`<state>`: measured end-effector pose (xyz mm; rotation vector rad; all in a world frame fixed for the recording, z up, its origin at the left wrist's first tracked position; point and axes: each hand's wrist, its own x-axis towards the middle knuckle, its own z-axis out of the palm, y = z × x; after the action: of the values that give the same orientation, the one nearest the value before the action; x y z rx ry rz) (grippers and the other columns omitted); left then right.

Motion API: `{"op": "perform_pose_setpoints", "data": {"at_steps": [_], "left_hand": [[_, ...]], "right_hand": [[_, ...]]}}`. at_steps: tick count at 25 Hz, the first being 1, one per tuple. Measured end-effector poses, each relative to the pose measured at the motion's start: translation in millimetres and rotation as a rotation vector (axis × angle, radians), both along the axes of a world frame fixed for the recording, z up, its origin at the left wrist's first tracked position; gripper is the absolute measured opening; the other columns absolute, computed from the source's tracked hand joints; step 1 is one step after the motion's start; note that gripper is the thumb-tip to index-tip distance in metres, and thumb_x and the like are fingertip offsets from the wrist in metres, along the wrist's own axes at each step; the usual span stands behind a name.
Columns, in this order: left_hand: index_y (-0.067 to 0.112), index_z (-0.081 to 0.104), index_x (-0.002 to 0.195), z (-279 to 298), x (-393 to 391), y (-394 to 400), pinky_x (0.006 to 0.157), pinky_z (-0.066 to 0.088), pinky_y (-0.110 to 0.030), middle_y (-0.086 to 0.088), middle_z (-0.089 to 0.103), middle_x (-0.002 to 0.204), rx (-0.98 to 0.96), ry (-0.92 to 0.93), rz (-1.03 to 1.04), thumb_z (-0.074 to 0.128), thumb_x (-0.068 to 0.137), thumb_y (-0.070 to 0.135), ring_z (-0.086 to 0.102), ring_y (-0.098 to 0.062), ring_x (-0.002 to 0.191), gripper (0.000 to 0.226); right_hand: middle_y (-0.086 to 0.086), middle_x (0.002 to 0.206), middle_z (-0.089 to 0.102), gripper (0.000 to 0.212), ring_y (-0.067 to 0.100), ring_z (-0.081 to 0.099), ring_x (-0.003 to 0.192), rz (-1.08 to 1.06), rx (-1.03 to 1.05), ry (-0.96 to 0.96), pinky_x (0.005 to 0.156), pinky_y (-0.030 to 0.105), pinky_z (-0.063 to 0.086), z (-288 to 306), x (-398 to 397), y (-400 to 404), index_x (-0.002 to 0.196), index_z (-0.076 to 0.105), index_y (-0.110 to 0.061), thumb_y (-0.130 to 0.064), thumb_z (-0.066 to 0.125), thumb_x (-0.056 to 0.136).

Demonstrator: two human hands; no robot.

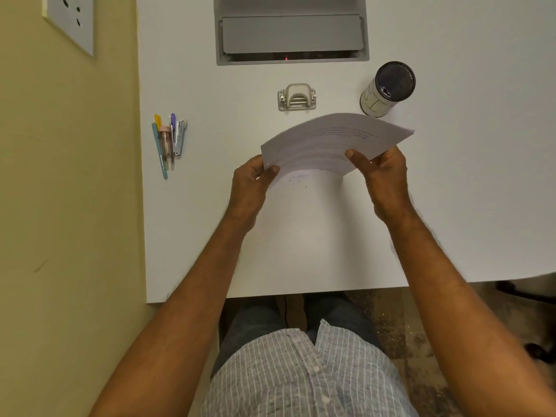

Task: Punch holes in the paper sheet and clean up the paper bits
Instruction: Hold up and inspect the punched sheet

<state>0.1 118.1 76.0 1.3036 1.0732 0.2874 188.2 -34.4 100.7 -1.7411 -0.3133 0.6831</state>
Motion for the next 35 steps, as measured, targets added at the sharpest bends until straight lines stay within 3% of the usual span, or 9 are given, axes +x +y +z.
{"op": "perform_pose_setpoints", "data": {"at_steps": [3, 8, 12, 18, 21, 23, 25, 31, 35], "left_hand": [[0.028, 0.068, 0.123, 6.3, 2.6, 0.2, 0.091, 0.056, -0.018, 0.024, 0.074, 0.103, 0.040, 0.003, 0.013, 0.066, 0.099, 0.013, 0.070, 0.003, 0.099, 0.029], [0.014, 0.073, 0.123, 14.6, 8.3, -4.4, 0.105, 0.055, -0.041, -0.005, 0.076, 0.115, 0.080, 0.007, 0.063, 0.068, 0.098, 0.014, 0.070, -0.021, 0.108, 0.025], [0.014, 0.073, 0.124, 16.1, 12.1, -5.3, 0.096, 0.056, -0.031, 0.003, 0.075, 0.109, 0.136, 0.056, 0.036, 0.067, 0.098, 0.014, 0.068, 0.007, 0.090, 0.027], [0.011, 0.065, 0.136, 19.1, 23.9, -7.5, 0.109, 0.053, -0.040, -0.005, 0.071, 0.127, 0.138, 0.072, -0.019, 0.056, 0.104, 0.008, 0.065, -0.024, 0.115, 0.033], [0.013, 0.066, 0.133, 22.1, 24.3, -6.5, 0.106, 0.055, -0.038, -0.001, 0.072, 0.122, 0.169, 0.051, 0.004, 0.057, 0.104, 0.011, 0.067, -0.018, 0.110, 0.031], [0.014, 0.066, 0.133, 22.3, 25.4, -5.4, 0.105, 0.055, -0.038, 0.001, 0.072, 0.120, 0.159, 0.053, 0.013, 0.057, 0.103, 0.011, 0.066, -0.014, 0.107, 0.031], [0.011, 0.062, 0.137, 21.3, 27.3, -5.1, 0.107, 0.054, -0.043, -0.006, 0.070, 0.126, 0.116, 0.063, 0.021, 0.056, 0.104, 0.009, 0.065, -0.023, 0.115, 0.034], [0.011, 0.063, 0.136, 22.8, 29.5, -1.7, 0.106, 0.055, -0.041, -0.003, 0.071, 0.123, 0.123, 0.049, 0.024, 0.058, 0.103, 0.013, 0.065, -0.024, 0.114, 0.034], [0.009, 0.061, 0.138, 20.4, 31.9, -4.6, 0.107, 0.053, -0.042, -0.005, 0.070, 0.123, 0.106, 0.082, 0.011, 0.059, 0.103, 0.011, 0.063, -0.019, 0.111, 0.036]], "right_hand": [[-0.008, 0.113, 0.078, 0.033, 0.016, 0.072, 0.109, -0.056, 0.016, -0.004, 0.097, 0.034, 0.060, -1.7, 0.7, -2.0, 0.118, 0.070, -0.031, -0.016, 0.079, 0.090], [-0.013, 0.108, 0.079, 0.030, 0.012, 0.073, 0.104, -0.079, -0.018, -0.025, 0.096, 0.031, 0.059, 3.4, 6.9, -5.8, 0.114, 0.072, -0.032, -0.016, 0.079, 0.090], [-0.016, 0.108, 0.078, 0.030, 0.007, 0.073, 0.105, -0.044, -0.021, -0.054, 0.093, 0.025, 0.059, 5.8, 11.5, -11.3, 0.117, 0.070, -0.032, -0.017, 0.078, 0.091], [0.001, 0.120, 0.074, 0.037, 0.011, 0.071, 0.109, 0.024, -0.075, -0.027, 0.098, 0.029, 0.059, 1.7, 10.8, -10.0, 0.132, 0.065, -0.015, -0.010, 0.072, 0.096], [-0.008, 0.115, 0.075, 0.035, 0.007, 0.072, 0.107, 0.003, -0.045, -0.041, 0.097, 0.029, 0.059, 6.8, 13.0, -12.3, 0.126, 0.065, -0.026, -0.012, 0.073, 0.095], [-0.003, 0.120, 0.074, 0.037, 0.012, 0.071, 0.111, 0.032, -0.047, -0.033, 0.098, 0.029, 0.059, 6.2, 14.0, -12.0, 0.129, 0.064, -0.021, -0.010, 0.073, 0.095], [0.001, 0.123, 0.073, 0.038, 0.015, 0.070, 0.113, 0.073, -0.075, -0.033, 0.100, 0.031, 0.058, 4.0, 12.9, -8.7, 0.133, 0.064, -0.014, -0.007, 0.070, 0.097], [-0.021, 0.111, 0.074, 0.034, 0.004, 0.071, 0.103, 0.029, -0.114, -0.092, 0.091, 0.019, 0.058, 9.0, 15.5, -5.2, 0.127, 0.065, -0.027, -0.014, 0.071, 0.097], [0.000, 0.122, 0.074, 0.041, 0.013, 0.070, 0.110, 0.034, -0.142, -0.072, 0.098, 0.029, 0.059, 6.8, 16.5, -4.4, 0.136, 0.064, -0.015, -0.011, 0.071, 0.096]]}}
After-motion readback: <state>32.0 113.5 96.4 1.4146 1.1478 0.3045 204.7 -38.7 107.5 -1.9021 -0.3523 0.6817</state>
